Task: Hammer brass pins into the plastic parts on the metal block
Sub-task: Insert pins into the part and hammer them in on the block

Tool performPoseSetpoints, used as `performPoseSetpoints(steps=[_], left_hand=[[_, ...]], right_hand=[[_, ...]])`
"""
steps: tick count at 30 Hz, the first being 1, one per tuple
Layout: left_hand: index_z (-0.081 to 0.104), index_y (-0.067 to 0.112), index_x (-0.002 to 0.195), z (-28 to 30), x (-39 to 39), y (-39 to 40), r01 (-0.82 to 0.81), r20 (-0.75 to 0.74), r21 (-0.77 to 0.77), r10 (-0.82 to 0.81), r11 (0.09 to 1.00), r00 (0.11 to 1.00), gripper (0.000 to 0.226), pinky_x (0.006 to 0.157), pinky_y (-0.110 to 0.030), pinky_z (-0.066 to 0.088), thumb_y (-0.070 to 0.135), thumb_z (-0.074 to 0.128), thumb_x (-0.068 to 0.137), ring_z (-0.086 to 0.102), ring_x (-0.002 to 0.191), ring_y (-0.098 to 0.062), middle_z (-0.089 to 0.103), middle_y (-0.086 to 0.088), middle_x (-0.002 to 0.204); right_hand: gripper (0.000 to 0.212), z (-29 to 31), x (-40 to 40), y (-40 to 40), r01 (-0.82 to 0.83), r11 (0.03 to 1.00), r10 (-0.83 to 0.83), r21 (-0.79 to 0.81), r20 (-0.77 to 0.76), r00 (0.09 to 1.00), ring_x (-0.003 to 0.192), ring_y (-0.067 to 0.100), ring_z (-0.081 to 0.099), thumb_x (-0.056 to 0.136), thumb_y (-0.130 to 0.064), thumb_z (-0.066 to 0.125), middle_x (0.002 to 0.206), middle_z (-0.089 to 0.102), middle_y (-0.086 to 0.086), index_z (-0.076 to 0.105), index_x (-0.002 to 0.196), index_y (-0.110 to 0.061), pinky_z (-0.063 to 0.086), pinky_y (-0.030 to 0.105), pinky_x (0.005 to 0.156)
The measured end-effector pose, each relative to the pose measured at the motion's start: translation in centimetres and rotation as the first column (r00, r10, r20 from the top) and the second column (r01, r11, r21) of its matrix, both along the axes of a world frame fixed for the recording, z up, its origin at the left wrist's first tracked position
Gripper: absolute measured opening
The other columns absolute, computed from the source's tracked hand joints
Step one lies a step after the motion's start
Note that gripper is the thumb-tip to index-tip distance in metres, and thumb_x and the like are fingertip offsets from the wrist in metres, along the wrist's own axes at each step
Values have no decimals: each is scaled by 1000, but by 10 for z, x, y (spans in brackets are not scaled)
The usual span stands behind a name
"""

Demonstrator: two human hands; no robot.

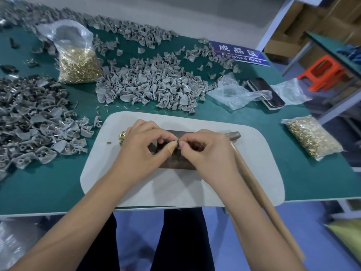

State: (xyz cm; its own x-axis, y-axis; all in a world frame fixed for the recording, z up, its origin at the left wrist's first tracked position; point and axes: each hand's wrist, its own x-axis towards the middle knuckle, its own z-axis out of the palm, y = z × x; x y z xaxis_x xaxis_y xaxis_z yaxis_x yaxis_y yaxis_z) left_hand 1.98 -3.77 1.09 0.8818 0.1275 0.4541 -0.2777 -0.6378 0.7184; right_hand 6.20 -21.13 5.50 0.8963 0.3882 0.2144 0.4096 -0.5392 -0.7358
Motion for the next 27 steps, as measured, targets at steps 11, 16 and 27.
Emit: performPoseSetpoints(steps=[11, 16, 27], left_hand=[[76, 34, 88, 4, 1, -2, -51, 3, -29, 52, 998, 999, 4, 85, -47, 42, 31, 78, 86, 50, 89, -16, 55, 11, 77], [75, 36, 89, 2, 1, -2, -77, -1, -55, 77, 996, 997, 4, 87, -48, 42, 37, 74, 85, 50, 90, -14, 55, 13, 79], [67, 32, 98, -3, 1, 2, -120, 26, -116, 124, 986, 992, 9, 91, -39, 42, 36, 71, 91, 50, 98, -10, 60, 20, 89]], right_hand=[[9, 6, 3, -37, 202, 979, -198, -11, 168, 966, 84, 11, 64, 95, -26, 70, 87, 73, -7, 78, 93, -23, 49, 27, 79], [37, -14, -9, -86, 463, 770, -461, -439, 120, 879, 112, 31, 52, 96, -40, 65, 115, 60, 7, 63, 126, -19, 46, 45, 89], [22, 1, 3, -92, 428, 838, -420, -340, 101, 902, 78, 8, 50, 108, -27, 37, 102, 53, 5, 58, 106, -20, 34, 34, 59]])
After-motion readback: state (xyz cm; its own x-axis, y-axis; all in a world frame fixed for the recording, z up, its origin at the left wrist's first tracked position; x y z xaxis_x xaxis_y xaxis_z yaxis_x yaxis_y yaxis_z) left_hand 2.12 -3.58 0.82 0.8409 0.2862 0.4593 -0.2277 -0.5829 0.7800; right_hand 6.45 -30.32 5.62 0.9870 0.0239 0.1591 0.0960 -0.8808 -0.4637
